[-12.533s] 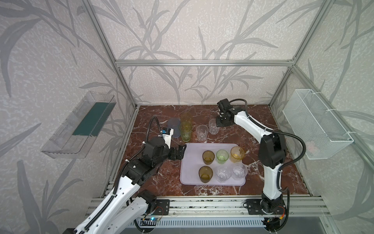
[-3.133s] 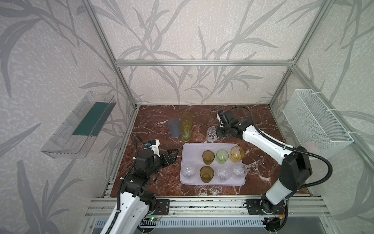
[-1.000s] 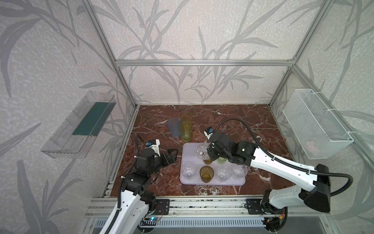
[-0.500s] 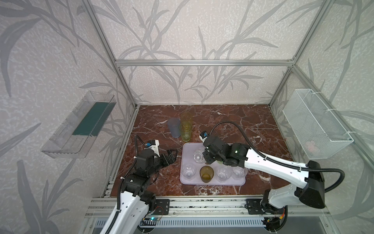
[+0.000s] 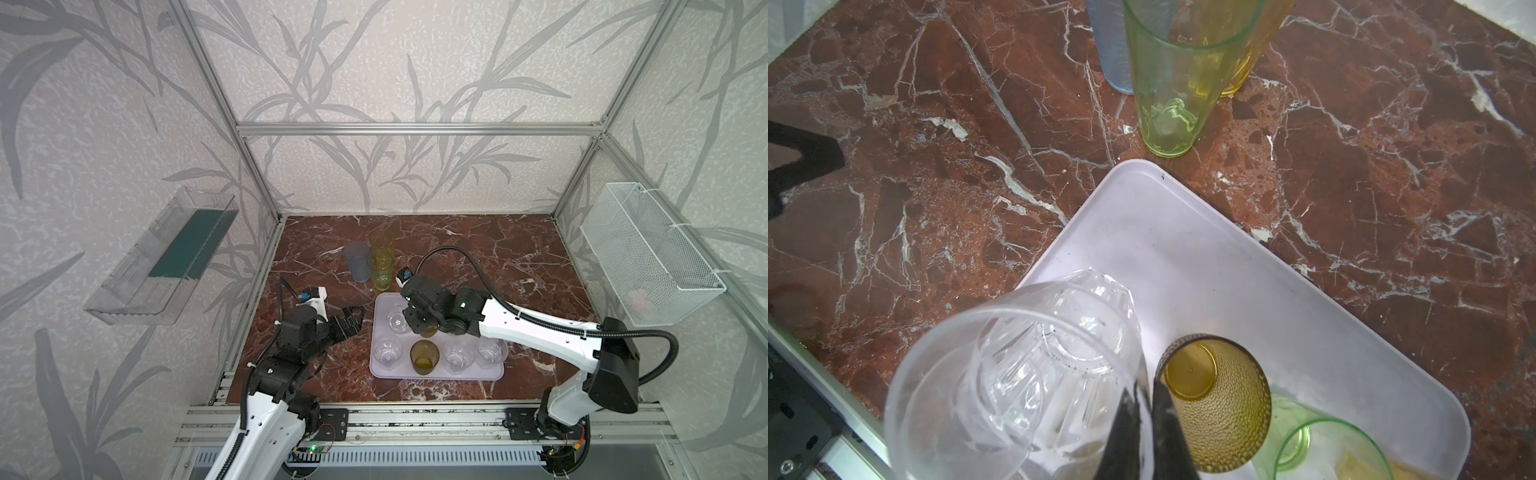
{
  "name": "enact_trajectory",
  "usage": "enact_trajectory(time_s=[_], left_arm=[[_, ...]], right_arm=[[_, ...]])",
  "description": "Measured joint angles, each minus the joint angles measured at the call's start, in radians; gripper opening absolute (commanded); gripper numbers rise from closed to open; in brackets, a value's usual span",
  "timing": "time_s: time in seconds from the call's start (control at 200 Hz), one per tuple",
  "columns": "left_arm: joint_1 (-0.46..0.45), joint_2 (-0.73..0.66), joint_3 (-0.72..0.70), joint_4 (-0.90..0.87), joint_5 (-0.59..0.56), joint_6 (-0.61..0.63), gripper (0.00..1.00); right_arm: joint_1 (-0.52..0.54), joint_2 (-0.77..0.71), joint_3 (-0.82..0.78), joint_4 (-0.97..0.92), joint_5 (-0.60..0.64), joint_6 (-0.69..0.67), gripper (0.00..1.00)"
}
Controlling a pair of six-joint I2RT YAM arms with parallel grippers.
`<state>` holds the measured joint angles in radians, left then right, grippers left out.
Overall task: Place the glasses into the tray
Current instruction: Place the glass on the tray.
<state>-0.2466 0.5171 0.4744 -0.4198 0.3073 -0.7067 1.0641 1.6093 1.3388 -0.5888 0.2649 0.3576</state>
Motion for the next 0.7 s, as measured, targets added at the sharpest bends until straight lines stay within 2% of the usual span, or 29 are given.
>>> enact_trajectory(time_s=[0.7], left_arm=[[0.0,-0.005,0.0,-0.002,0.0,0.0,0.99]], right_arm=[[-0.013,0.156,0.074,-0.035,0.004,-0.01,0.0]])
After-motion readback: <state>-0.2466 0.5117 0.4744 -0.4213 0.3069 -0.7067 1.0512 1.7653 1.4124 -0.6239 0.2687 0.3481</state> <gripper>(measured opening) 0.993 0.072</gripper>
